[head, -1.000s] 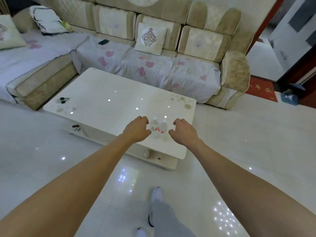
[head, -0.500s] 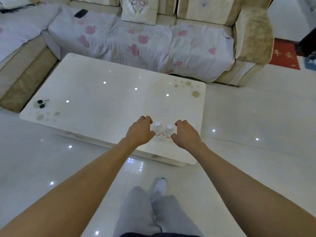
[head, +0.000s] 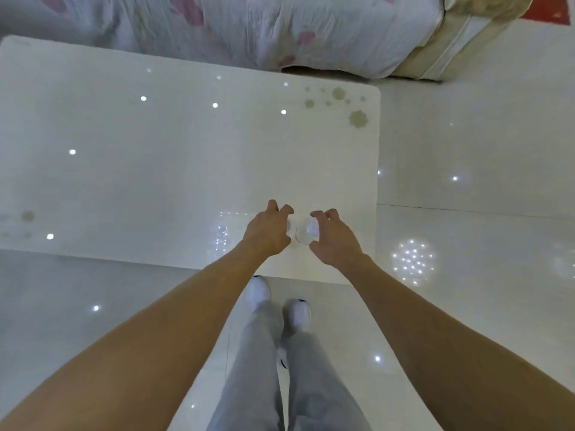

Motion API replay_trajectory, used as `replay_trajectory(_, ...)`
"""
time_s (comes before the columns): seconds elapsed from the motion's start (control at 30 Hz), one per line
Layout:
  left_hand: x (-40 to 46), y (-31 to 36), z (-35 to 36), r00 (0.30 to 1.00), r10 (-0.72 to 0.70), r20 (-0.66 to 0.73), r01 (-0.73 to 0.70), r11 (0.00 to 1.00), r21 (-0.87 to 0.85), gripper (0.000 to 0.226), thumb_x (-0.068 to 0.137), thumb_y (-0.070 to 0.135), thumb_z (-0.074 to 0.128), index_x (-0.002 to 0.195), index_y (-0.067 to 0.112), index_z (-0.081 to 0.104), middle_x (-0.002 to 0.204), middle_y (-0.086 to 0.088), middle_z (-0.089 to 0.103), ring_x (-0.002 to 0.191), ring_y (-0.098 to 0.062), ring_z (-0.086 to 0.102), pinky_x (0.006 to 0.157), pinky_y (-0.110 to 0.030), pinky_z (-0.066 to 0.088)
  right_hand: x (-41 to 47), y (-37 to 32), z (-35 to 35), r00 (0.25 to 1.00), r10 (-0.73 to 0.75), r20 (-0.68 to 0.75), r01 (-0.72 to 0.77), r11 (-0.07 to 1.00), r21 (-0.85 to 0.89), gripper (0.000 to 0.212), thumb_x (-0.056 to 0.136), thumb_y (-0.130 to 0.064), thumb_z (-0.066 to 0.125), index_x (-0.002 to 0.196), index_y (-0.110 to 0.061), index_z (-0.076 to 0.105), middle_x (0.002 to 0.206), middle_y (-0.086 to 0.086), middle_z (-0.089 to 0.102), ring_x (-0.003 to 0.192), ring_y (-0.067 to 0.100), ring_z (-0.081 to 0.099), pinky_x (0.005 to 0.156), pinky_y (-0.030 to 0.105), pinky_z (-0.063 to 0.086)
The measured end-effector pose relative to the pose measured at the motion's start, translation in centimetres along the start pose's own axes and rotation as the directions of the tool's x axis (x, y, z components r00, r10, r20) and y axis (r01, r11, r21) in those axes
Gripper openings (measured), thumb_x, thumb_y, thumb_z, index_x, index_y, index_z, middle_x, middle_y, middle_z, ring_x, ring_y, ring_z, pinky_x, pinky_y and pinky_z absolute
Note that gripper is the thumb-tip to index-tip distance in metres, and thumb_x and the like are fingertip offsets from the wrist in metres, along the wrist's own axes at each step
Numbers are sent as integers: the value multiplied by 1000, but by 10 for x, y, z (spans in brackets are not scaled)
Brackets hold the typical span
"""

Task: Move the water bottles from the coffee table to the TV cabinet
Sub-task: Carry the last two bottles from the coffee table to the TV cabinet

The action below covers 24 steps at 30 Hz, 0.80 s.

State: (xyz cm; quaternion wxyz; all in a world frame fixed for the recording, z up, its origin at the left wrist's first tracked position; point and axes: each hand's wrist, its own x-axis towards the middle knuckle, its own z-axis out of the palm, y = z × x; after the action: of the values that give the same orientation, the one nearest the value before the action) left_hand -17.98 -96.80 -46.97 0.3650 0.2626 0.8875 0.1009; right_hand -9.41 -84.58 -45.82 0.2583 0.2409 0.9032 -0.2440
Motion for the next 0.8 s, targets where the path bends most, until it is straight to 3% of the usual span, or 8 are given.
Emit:
replay_trajectory(0.23, 29, -15, 23, 999, 39, 5, -39, 999, 10, 35, 85, 2, 64, 119, 9, 56, 121, -13, 45, 93, -30, 59, 81, -38, 56, 29, -6, 29, 996, 88, -14, -89, 992, -94, 44, 87, 2, 60, 128, -10, 48, 126, 13, 43, 101, 31, 60, 82, 37, 55)
replay_trajectory(0.43, 28, -17, 8, 999, 36, -15, -36, 999, -26, 37, 80, 5, 72, 113, 5, 55, 119, -13, 46, 88, -33, 62, 81, -41, 56, 35, -19, 21, 999, 42, -22, -45, 985, -165, 33, 87, 2, 62, 117, -8, 52, 123, 12, 45, 95, 29, 61, 81, 37, 56)
replay_trajectory(0.63, -8, -18, -41, 994, -19, -111, 8, 995, -100, 41, 78, 7, 75, 114, 8, 55, 118, -11, 46, 89, -31, 62, 81, -41, 58, 16, -51, -27, 994, -106, 14, 107, 965, -240, 32, 87, -1, 60, 118, -6, 52, 124, 14, 44, 98, 32, 60, 80, 39, 54)
replay_trajectory(0.8, -65, -18, -71, 962, -152, -226, 119, 981, -155, 35, 81, 5, 70, 113, 9, 55, 118, -11, 46, 88, -33, 61, 78, -42, 56, -7, -88, -71, 950, -306, 66, 310, 888, -338, 34, 87, 1, 59, 118, -6, 51, 123, 15, 42, 96, 33, 58, 76, 41, 53)
